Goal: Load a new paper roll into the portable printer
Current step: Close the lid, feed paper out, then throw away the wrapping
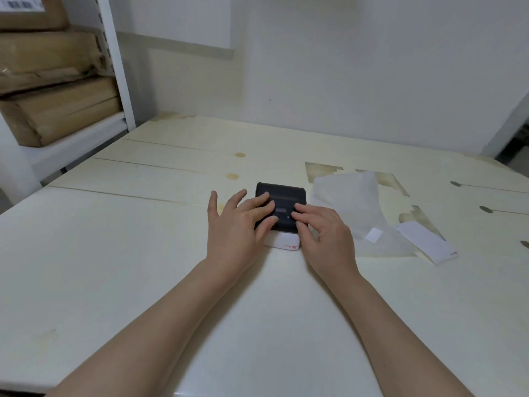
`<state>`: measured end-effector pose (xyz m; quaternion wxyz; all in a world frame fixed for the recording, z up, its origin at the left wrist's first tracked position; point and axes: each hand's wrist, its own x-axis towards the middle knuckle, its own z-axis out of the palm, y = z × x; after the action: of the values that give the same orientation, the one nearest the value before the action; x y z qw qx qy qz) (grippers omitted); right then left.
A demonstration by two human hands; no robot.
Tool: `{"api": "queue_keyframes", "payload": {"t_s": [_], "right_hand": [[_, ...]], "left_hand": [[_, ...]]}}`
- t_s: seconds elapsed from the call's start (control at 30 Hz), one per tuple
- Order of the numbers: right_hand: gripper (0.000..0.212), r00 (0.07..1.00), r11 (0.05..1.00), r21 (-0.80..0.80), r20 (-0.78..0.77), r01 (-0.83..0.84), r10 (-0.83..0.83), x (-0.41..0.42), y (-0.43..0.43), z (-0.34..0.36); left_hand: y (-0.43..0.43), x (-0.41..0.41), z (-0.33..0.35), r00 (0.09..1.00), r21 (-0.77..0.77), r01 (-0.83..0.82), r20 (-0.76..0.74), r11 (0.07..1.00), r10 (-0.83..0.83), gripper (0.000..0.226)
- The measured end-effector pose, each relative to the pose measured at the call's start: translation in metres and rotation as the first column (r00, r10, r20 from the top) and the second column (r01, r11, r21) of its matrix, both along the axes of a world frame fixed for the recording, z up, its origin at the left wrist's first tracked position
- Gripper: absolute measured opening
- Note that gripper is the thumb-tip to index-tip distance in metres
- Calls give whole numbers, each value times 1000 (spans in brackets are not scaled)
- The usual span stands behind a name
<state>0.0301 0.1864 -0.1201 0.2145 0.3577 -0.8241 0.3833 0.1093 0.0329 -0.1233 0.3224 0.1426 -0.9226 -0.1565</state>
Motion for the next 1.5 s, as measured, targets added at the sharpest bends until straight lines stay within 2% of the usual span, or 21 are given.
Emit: {"api": "queue_keyframes", "payload": {"t_s": [0.1,0.17,0.23,0.3,0.37,0.43,0.53,0.63,0.73,0.87,0.93,1.0,1.1,1.17,1.2,1.27,1.3,1.37,1.43,1.5], "right_hand": [[24,997,999,-50,78,-8,11,2,1,3],[29,985,994,-114,175,5,15,2,0,8],[32,966,986,-159,259,53,-10,0,-3,17],[35,932,988,-98,355,119,-77,-9,-10,25],[43,880,987,40,449,157,-158,-23,-18,30],[51,845,974,177,491,144,-213,-33,-28,31],[47,824,964,249,525,89,-212,-37,-39,30],[46,815,980,186,554,74,-167,-39,-39,24],[45,833,996,50,547,70,-86,-39,-33,18],[49,846,989,-132,534,68,13,-37,-28,22],[44,811,973,-220,581,73,71,-36,-26,26],[37,811,969,-240,578,64,89,-35,-24,29],[26,819,943,-324,562,83,121,-33,-21,29],[26,801,906,-402,582,131,142,-32,-22,31],[32,770,880,-448,614,160,172,-32,-23,31],[42,678,824,-533,679,190,282,-31,-23,33],[43,626,798,-575,693,179,358,-31,-22,33],[38,539,780,-615,699,116,470,-30,-19,36],[34,540,831,-556,696,-9,472,-31,-15,39],[42,558,872,-475,694,-119,455,-34,-15,39]], "left_hand": [[4,-4,2,995,265,-14,-94,964,40,23],[6,-8,8,985,445,-14,-145,896,88,18],[9,-11,12,983,541,-37,-133,840,129,24],[10,-13,12,981,568,-132,-45,813,191,50],[6,-13,13,963,530,-269,141,804,230,68],[1,-12,13,945,492,-308,258,814,202,62],[-5,-10,13,960,525,-241,254,816,120,50],[-13,-9,13,973,570,-177,223,803,56,46],[-20,-9,11,987,618,-107,161,778,8,43],[-22,-10,9,994,720,20,57,693,-89,54],[-21,-9,10,987,746,94,15,659,-158,44],[-21,-10,11,974,754,173,-34,634,-225,36],[-17,-10,17,972,801,186,-67,569,-224,36],[-15,-11,17,979,860,167,-88,482,-183,42],[-14,-12,18,979,900,166,-102,403,-175,46],[-11,-13,23,969,968,197,-168,157,-181,41],[-10,-12,25,964,972,219,-202,90,-172,35],[-13,-12,28,968,966,236,-225,100,-111,28],[-19,-11,29,970,962,245,-244,124,-22,29],[-24,-9,33,963,956,264,-269,132,22,32]]}}
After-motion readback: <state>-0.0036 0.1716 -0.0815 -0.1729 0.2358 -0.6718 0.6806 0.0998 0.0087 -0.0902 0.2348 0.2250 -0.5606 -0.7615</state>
